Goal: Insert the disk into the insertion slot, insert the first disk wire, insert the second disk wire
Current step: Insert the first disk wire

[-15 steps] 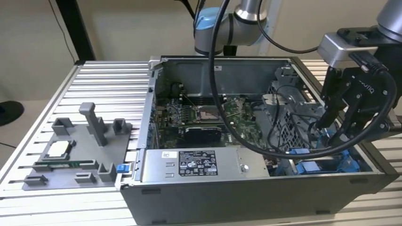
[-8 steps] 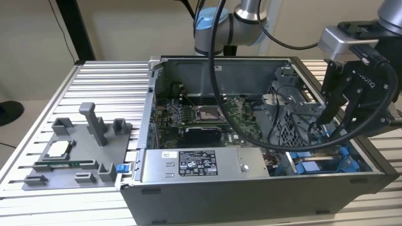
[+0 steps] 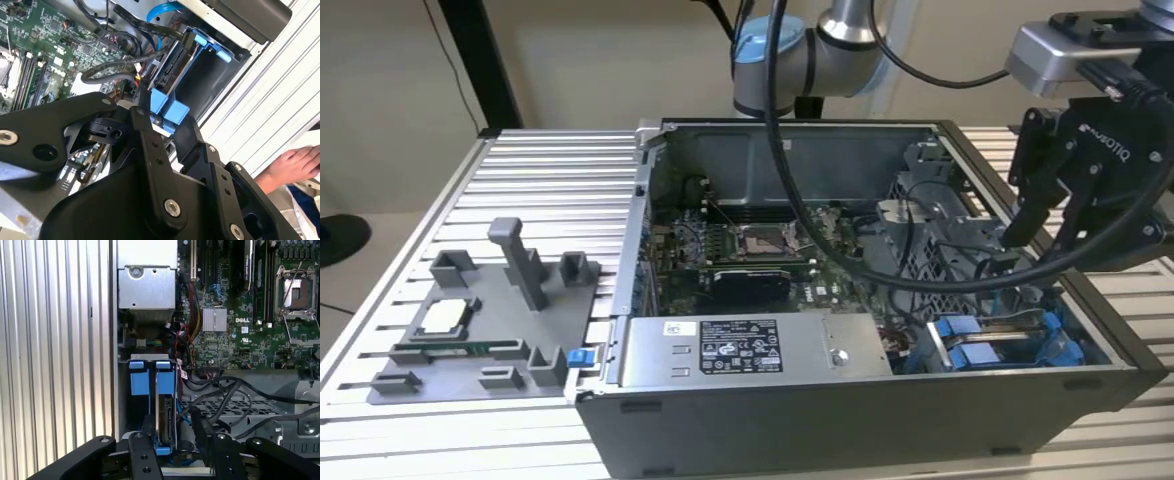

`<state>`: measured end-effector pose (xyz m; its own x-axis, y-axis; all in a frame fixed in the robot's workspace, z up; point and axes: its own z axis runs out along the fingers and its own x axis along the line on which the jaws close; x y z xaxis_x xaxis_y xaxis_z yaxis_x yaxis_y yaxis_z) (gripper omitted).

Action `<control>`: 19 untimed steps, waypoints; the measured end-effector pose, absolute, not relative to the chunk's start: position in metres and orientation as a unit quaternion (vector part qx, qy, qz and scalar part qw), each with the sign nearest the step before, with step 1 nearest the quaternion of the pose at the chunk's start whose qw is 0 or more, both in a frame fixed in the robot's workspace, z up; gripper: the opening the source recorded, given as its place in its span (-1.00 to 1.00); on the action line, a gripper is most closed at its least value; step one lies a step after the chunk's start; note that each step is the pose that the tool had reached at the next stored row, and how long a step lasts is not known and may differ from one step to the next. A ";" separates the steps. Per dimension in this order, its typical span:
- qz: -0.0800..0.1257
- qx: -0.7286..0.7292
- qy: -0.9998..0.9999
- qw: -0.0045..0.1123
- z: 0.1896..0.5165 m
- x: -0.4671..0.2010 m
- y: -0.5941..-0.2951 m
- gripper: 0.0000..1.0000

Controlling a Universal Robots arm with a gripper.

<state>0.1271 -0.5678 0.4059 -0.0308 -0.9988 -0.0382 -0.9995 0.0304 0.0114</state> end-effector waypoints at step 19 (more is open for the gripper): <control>0.007 -0.696 0.717 0.020 0.398 0.123 -0.557 1.00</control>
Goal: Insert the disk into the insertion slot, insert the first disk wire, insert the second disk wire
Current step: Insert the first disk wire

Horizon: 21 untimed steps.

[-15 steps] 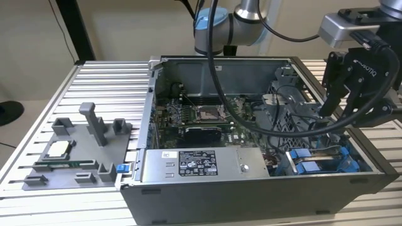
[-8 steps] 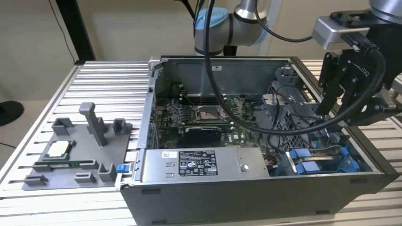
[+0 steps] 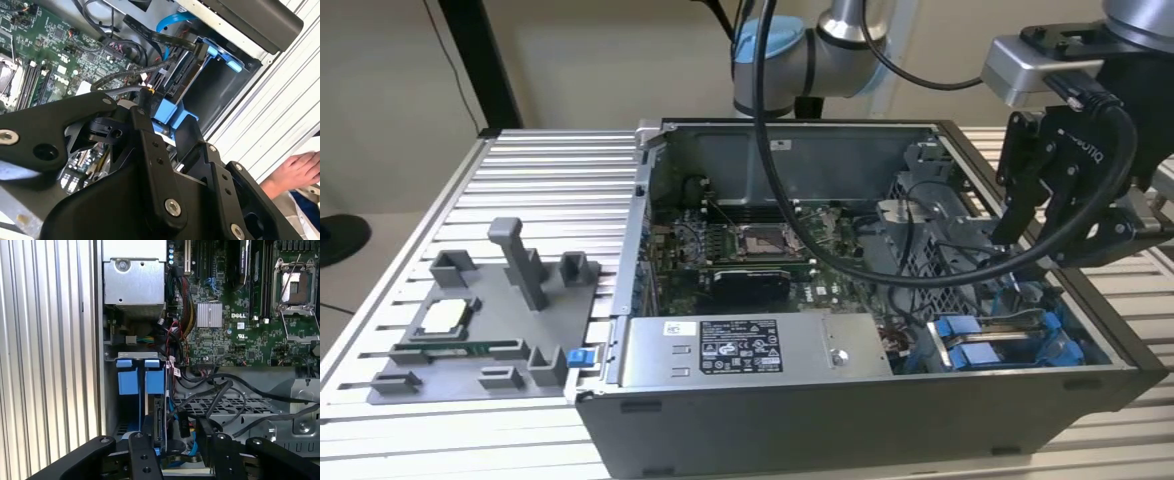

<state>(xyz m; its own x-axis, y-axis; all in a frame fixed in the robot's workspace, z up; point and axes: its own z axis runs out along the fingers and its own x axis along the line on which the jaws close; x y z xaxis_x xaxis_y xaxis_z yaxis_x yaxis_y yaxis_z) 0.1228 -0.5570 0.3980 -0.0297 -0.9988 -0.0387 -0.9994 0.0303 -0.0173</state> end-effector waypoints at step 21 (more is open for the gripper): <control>0.000 -0.696 0.717 0.028 0.393 0.118 -0.555 1.00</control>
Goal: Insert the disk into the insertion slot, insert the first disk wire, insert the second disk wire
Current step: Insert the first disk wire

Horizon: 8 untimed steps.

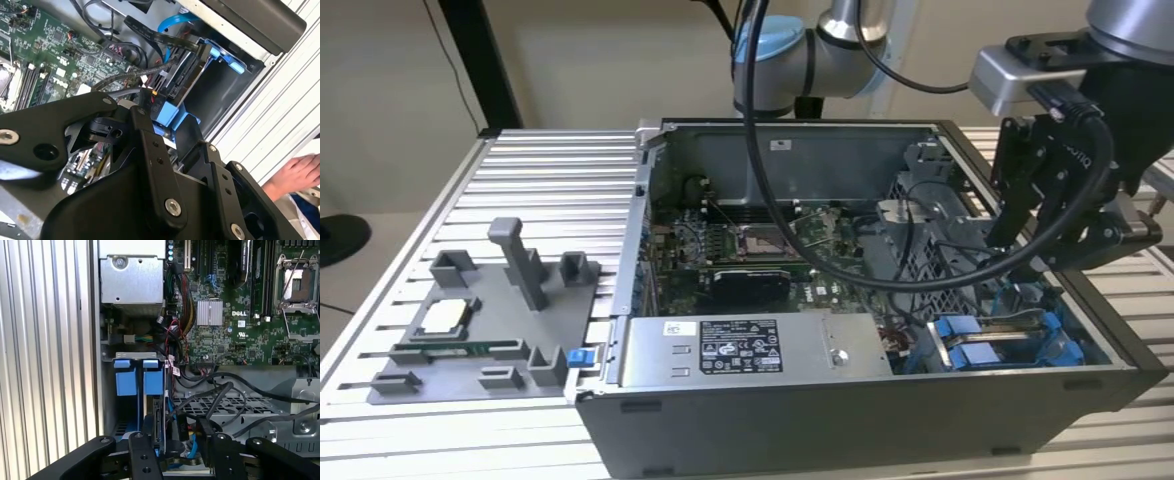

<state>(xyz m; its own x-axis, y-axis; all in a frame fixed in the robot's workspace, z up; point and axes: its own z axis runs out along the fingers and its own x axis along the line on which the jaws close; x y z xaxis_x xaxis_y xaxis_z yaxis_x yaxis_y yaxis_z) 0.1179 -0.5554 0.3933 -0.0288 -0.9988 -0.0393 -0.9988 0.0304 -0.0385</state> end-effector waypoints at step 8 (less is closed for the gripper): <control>-0.006 -0.696 0.717 0.034 0.391 0.113 -0.554 1.00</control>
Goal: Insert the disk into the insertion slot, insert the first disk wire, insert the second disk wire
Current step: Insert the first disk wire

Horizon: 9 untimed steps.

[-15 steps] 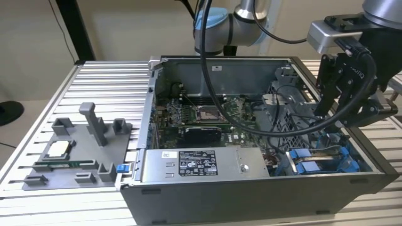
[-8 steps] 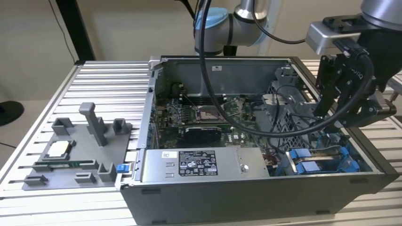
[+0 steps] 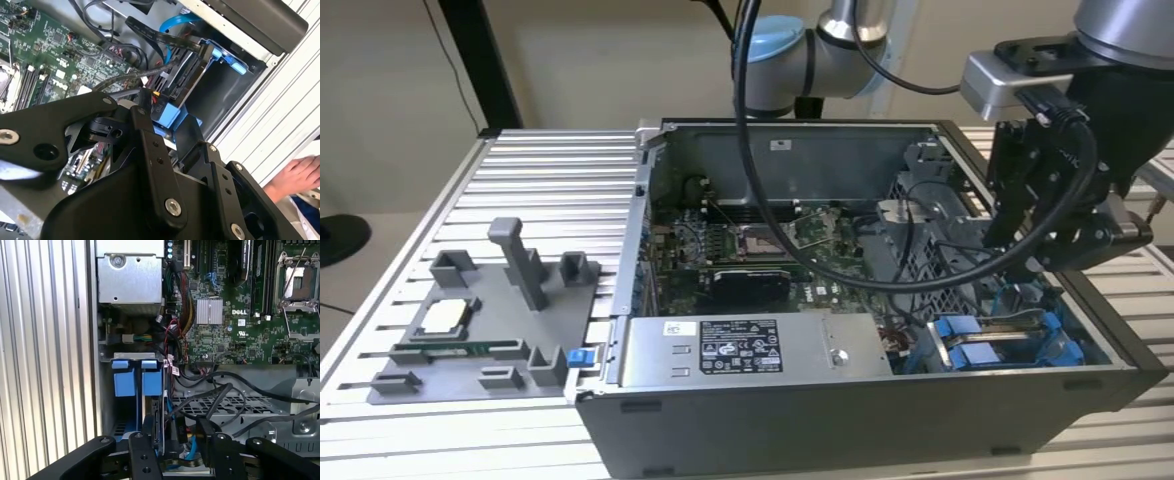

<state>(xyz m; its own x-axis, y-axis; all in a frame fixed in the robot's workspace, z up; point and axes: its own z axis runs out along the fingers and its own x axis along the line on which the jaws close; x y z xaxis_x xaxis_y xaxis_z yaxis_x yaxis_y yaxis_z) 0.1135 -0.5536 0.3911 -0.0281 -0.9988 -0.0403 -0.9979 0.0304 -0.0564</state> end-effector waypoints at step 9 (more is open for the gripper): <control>-0.011 -0.698 0.714 0.040 0.386 0.112 -0.553 1.00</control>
